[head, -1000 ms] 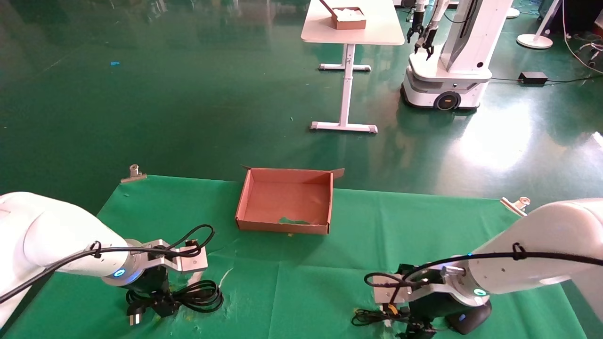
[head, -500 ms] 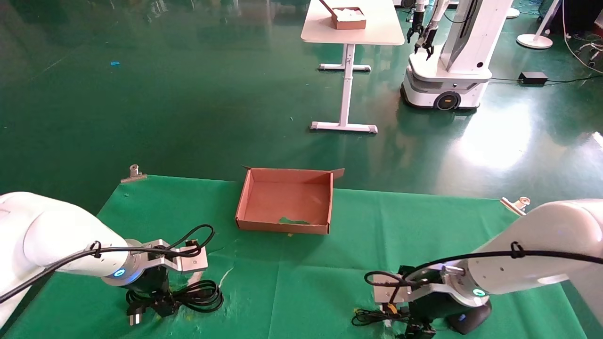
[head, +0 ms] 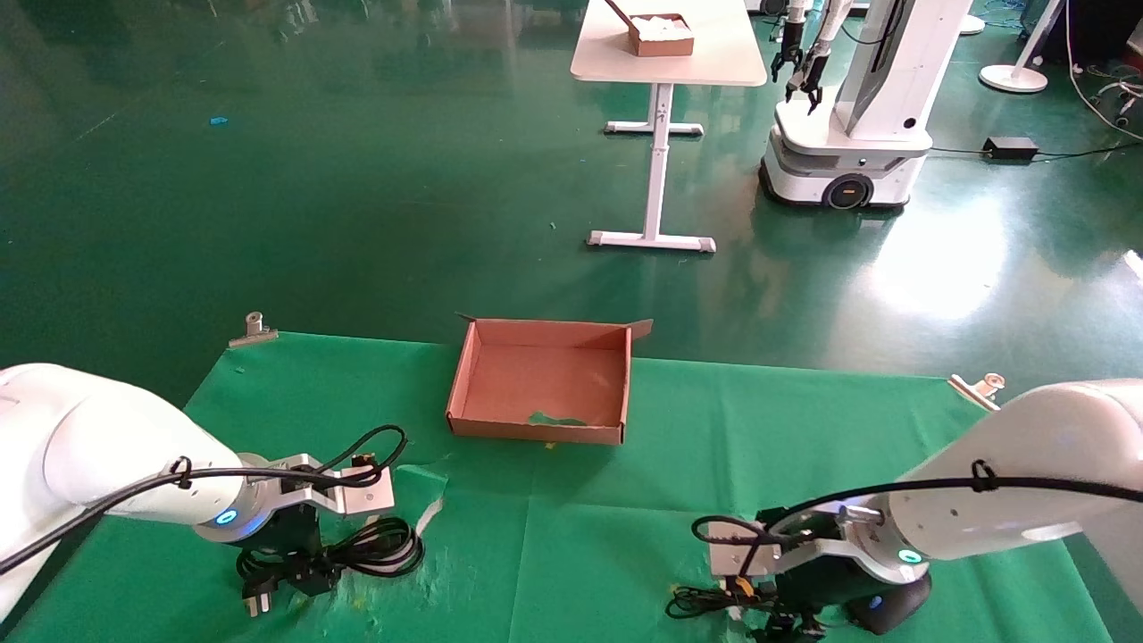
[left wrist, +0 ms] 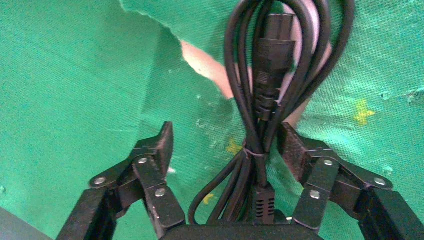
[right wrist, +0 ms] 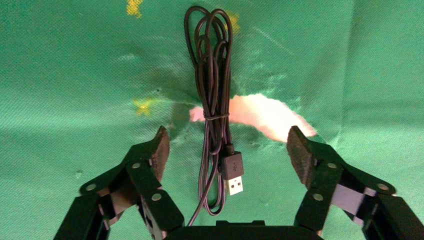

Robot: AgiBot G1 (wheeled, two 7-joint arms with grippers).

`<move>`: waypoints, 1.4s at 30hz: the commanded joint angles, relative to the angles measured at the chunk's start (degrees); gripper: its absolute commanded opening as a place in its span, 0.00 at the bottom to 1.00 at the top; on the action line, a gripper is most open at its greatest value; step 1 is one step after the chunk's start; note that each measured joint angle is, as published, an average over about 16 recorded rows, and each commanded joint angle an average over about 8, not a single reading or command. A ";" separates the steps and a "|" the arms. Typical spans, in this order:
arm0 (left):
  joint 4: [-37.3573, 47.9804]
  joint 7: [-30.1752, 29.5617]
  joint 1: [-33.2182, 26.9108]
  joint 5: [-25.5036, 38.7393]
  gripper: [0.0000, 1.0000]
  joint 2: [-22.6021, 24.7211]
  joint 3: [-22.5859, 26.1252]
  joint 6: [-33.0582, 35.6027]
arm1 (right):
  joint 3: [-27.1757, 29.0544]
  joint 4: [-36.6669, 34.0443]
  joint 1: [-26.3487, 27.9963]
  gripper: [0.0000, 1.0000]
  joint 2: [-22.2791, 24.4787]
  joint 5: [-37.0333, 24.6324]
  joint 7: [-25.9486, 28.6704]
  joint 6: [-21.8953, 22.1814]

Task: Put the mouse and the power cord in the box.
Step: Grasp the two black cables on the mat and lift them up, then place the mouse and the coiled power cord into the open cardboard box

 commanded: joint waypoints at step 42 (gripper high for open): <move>-6.63 5.38 -5.04 -9.13 0.00 -5.71 -4.09 6.66 | 3.79 3.42 3.19 0.00 5.25 2.95 3.67 -1.11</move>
